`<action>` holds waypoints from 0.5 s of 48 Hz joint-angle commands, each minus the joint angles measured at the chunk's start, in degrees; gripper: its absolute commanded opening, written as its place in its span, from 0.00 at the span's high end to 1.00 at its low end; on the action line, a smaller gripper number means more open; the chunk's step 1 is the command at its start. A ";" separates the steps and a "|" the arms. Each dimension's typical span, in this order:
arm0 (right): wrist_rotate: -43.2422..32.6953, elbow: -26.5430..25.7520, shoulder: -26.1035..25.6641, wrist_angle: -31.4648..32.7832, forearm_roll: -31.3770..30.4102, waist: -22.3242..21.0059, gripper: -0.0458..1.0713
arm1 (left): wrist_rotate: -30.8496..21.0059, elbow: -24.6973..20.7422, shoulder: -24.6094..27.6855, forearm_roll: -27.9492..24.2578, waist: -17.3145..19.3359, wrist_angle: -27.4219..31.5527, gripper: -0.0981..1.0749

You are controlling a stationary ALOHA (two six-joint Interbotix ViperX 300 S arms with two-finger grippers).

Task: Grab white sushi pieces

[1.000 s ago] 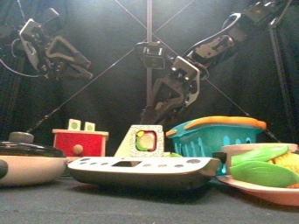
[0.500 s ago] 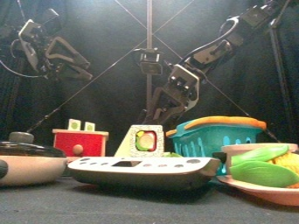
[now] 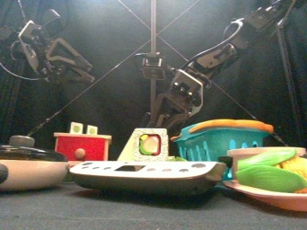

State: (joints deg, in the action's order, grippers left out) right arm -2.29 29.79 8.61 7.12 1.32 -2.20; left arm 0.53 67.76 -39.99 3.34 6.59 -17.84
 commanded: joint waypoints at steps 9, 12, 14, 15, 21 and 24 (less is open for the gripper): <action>0.00 -1.32 -0.88 -0.26 0.00 -0.09 0.04 | 0.00 -0.53 0.00 0.09 0.18 -0.44 0.20; 0.00 -1.32 -0.70 -0.26 0.00 -0.09 0.04 | 0.00 -0.53 -0.09 0.09 0.18 -0.44 0.20; 0.00 -1.32 -0.62 -0.26 0.00 -0.09 0.04 | 0.00 -0.53 0.00 0.09 0.18 -0.44 0.20; 0.00 -1.32 -0.62 -0.26 0.00 -0.09 0.04 | 0.00 -0.53 0.00 0.09 0.18 -0.44 0.20; 0.00 -1.32 -0.44 -0.18 -0.09 -0.09 0.04 | 0.00 -0.53 0.00 0.09 0.18 -0.44 0.20; 0.00 -1.32 -0.44 -0.18 -0.18 -0.18 0.04 | 0.00 -0.53 0.00 0.09 0.18 -0.53 0.20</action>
State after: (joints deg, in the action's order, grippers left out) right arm -2.29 29.79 9.32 7.12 1.23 -2.29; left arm 0.53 67.85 -39.99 3.43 6.59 -17.84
